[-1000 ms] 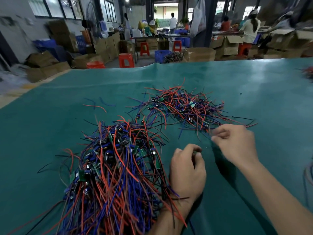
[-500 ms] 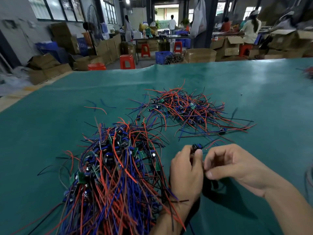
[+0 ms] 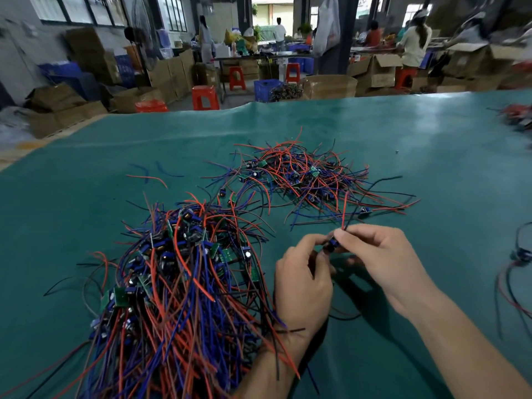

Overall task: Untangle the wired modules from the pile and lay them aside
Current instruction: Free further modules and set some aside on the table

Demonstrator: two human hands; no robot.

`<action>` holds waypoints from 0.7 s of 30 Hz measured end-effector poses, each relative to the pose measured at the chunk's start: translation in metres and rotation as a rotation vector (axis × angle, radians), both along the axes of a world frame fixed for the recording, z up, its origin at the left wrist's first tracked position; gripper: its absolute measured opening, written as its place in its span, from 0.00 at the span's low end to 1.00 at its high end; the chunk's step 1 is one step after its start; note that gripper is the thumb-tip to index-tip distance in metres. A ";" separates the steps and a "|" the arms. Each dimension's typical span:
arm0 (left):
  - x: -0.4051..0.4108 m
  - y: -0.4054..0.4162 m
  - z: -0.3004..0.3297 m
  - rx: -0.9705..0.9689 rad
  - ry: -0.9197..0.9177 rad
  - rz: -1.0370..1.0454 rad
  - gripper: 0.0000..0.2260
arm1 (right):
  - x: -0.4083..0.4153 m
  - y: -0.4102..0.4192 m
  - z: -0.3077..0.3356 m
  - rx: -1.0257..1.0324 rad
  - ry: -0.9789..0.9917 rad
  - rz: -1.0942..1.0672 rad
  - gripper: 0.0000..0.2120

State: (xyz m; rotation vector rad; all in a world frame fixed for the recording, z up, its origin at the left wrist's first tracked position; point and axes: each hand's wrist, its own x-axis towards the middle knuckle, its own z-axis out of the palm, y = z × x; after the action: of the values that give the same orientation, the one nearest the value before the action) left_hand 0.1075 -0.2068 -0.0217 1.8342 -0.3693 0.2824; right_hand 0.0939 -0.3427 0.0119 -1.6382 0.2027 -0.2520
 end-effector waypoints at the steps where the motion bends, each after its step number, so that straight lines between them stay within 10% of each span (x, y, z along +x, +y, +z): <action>1: 0.000 0.000 -0.001 -0.008 -0.001 0.010 0.07 | 0.001 0.000 -0.003 -0.107 0.002 -0.054 0.05; 4: 0.001 -0.001 -0.001 -0.045 -0.010 0.022 0.04 | 0.004 -0.003 -0.006 -0.232 -0.061 -0.222 0.01; 13: -0.003 -0.001 0.009 -0.045 -0.092 -0.026 0.04 | -0.002 0.006 0.009 0.296 -0.100 -0.017 0.06; 21: 0.000 -0.002 0.008 -0.214 0.115 -0.042 0.04 | -0.002 0.016 0.004 0.137 -0.230 -0.132 0.09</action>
State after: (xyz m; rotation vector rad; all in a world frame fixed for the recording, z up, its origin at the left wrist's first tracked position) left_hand 0.1078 -0.2083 -0.0141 1.6225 -0.2859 0.1786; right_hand 0.0917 -0.3270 0.0162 -1.4490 0.1496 -0.5136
